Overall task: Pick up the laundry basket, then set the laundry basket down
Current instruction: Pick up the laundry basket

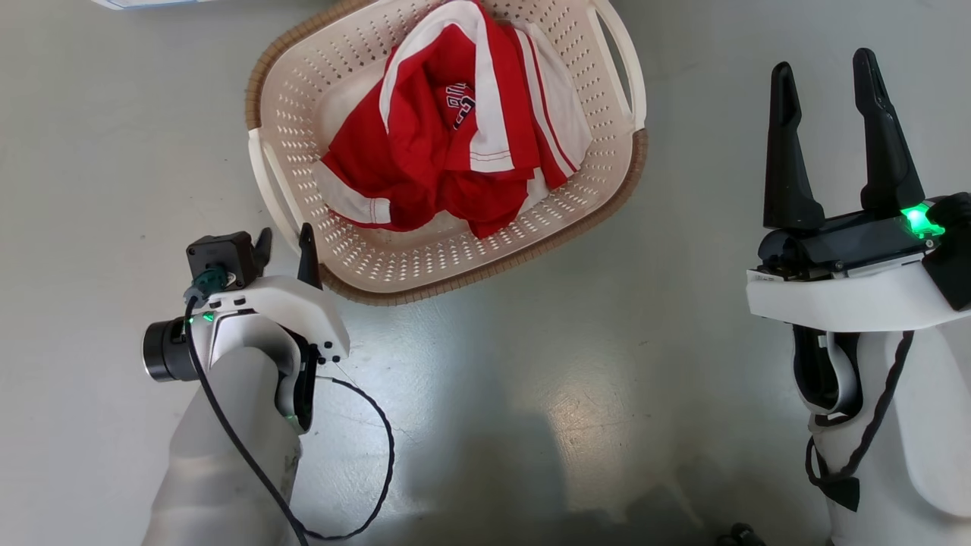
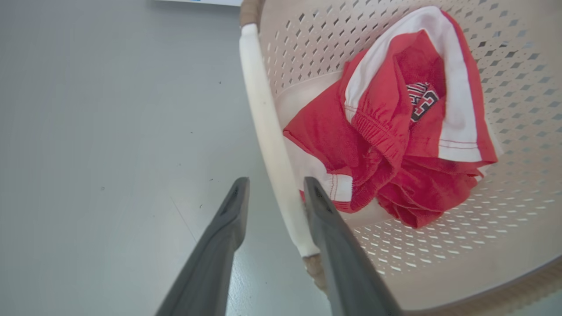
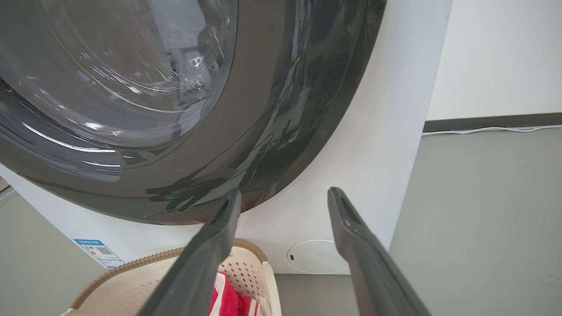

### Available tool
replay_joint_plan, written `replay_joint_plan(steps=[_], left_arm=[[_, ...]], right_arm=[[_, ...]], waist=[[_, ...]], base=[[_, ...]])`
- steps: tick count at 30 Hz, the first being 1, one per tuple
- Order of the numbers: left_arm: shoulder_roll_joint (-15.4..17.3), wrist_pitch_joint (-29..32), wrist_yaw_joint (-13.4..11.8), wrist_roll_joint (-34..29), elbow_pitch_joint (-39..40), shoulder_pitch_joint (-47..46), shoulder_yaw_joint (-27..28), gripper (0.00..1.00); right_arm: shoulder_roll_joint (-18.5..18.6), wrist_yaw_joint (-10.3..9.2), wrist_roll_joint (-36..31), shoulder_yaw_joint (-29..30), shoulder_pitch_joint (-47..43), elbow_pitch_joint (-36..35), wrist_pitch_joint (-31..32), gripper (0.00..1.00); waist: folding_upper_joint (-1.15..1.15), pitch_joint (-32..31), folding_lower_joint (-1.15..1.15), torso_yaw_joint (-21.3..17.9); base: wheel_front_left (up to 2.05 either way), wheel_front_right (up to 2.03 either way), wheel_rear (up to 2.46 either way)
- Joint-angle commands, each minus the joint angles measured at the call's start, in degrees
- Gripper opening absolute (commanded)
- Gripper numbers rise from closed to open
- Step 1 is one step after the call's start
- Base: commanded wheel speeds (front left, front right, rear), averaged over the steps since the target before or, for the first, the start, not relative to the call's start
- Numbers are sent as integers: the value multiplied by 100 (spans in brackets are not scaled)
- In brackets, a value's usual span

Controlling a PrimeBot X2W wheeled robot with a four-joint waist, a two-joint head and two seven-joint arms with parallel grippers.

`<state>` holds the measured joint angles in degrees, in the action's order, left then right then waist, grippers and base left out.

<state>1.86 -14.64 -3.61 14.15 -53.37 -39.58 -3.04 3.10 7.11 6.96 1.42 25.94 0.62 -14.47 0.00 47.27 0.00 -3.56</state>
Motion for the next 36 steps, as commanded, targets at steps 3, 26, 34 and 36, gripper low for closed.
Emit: replay_joint_plan(steps=[3,26,34,36], left_arm=[[102,-36,-36,-15,-54,-37,178,43],[202,-36,-41,-392,-65,-53,462,4],[211,-36,-131,-403,-49,-30,653,3],[200,-36,-136,-412,-54,-31,672,3]], right_arm=[[-23,37,-28,-134,-105,-177,-52,100],[-23,37,-4,-159,-194,-144,-52,100],[-23,37,-5,-153,-199,-136,-52,100],[-23,37,-8,-154,-200,-137,-52,100]], waist=[[0,36,0,-24],[0,-32,0,-34],[0,-47,0,-39],[0,-49,0,-35]], base=[[0,0,0],[0,0,0],[0,0,0],[0,0,0]])
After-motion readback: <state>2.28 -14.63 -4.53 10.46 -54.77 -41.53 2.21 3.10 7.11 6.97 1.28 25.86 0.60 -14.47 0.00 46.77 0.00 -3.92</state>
